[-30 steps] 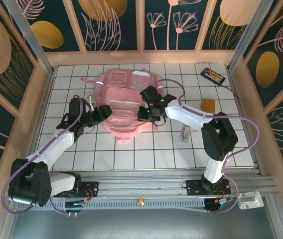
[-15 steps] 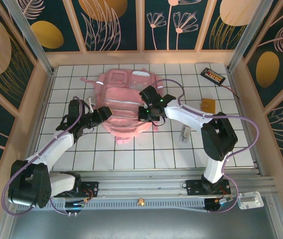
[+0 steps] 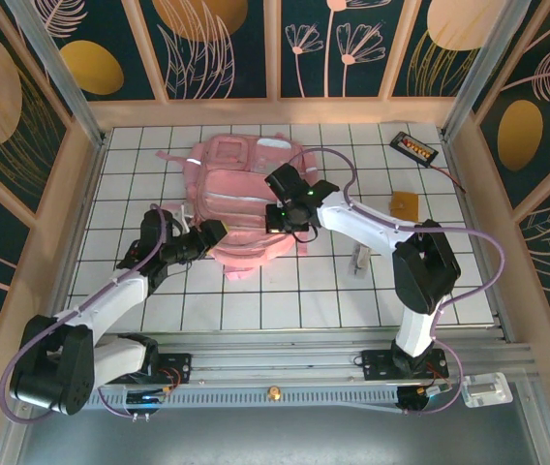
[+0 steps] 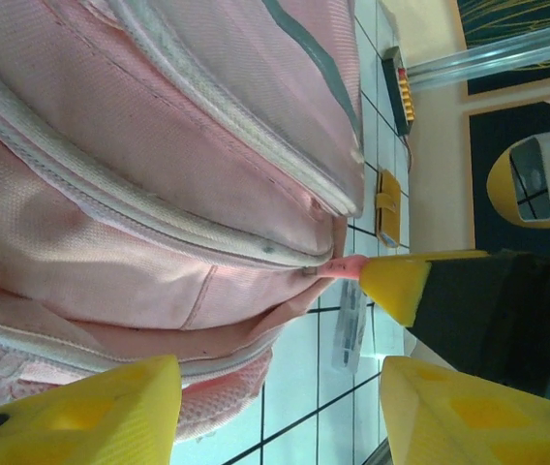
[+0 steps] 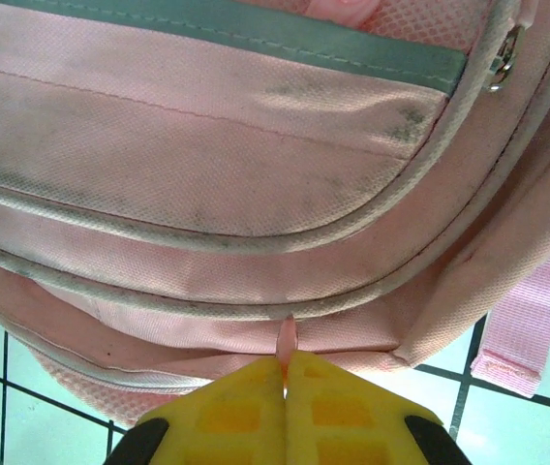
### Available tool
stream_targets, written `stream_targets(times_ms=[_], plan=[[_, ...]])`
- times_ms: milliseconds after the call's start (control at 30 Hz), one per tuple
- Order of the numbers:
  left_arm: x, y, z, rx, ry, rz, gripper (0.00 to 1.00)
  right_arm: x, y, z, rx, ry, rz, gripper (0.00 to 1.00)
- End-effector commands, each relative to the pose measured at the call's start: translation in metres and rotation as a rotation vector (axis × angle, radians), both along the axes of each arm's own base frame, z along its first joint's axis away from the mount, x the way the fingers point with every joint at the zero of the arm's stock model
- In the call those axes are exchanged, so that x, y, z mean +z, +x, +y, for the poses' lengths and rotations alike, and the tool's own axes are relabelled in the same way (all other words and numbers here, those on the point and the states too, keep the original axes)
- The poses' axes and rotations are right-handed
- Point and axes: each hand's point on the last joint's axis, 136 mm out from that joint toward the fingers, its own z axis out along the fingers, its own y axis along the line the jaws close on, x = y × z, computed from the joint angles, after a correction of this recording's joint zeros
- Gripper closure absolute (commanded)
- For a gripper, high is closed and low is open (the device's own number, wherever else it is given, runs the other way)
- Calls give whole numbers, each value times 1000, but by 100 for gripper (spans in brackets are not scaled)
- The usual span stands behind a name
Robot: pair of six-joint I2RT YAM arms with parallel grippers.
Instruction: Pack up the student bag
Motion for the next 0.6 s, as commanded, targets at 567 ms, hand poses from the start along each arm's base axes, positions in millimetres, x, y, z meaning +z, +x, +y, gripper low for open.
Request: stream_targets(times_ms=[567], plan=[[-1, 5, -1, 10, -4, -23, 44, -17, 4, 0, -4, 33, 30, 87]])
